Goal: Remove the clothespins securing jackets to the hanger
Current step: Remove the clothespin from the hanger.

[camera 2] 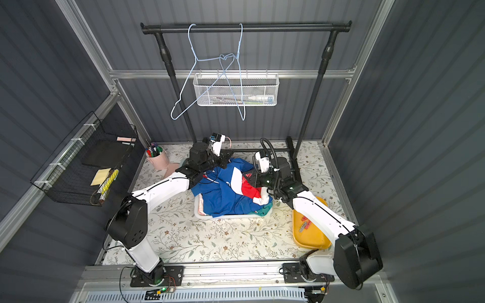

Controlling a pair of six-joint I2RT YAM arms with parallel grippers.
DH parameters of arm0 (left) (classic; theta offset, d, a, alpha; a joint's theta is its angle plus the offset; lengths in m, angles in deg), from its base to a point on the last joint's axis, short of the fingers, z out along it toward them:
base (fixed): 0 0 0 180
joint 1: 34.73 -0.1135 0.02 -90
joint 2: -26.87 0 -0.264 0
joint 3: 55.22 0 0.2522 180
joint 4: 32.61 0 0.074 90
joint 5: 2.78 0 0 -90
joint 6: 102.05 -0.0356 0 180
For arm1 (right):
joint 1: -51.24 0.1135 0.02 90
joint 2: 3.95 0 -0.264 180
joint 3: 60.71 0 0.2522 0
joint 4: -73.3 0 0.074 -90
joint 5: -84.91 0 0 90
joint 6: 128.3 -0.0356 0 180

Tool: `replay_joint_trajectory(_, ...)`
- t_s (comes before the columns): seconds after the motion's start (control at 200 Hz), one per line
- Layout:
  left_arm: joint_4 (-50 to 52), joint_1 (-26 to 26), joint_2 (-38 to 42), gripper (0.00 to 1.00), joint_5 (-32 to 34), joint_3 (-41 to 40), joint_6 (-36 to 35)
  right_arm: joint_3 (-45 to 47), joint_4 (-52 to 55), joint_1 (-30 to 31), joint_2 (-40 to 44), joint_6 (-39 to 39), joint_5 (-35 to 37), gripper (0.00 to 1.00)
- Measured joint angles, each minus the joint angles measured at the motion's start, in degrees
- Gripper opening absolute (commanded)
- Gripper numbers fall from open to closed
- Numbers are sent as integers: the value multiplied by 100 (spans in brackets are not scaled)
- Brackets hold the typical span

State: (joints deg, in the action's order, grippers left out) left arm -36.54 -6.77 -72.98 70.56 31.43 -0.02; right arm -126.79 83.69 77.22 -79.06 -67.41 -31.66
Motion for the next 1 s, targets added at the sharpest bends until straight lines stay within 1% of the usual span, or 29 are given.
replay_joint_trajectory(0.19, -39, -4, 61, 0, -24, -46, 0, -11, -7, 7, -2, -63, -2, 3)
replay_joint_trajectory(0.245, -55, -7, 70, 0, -37, -68, 0, -22, -4, 17, -7, -70, -20, 0)
replay_joint_trajectory(0.535, -103, -7, 72, 0, -81, -109, 0, -96, 50, 33, 50, -92, 57, 0)
replay_joint_trajectory(0.67, -155, -4, 72, 0, -85, -144, -2, -96, 160, 31, 348, -85, 444, 0)
replay_joint_trajectory(0.82, -210, -7, 87, 0, -125, -216, -2, -118, 402, -39, 892, -46, 1211, 0)
replay_joint_trajectory(0.91, -227, -7, 122, 0, -125, -249, -2, -164, 809, -291, 1257, -103, 1764, 0)
replay_joint_trajectory(1.0, -251, -7, 160, 0, -125, -289, -2, -120, 1340, -800, 1644, -286, 2271, 0)
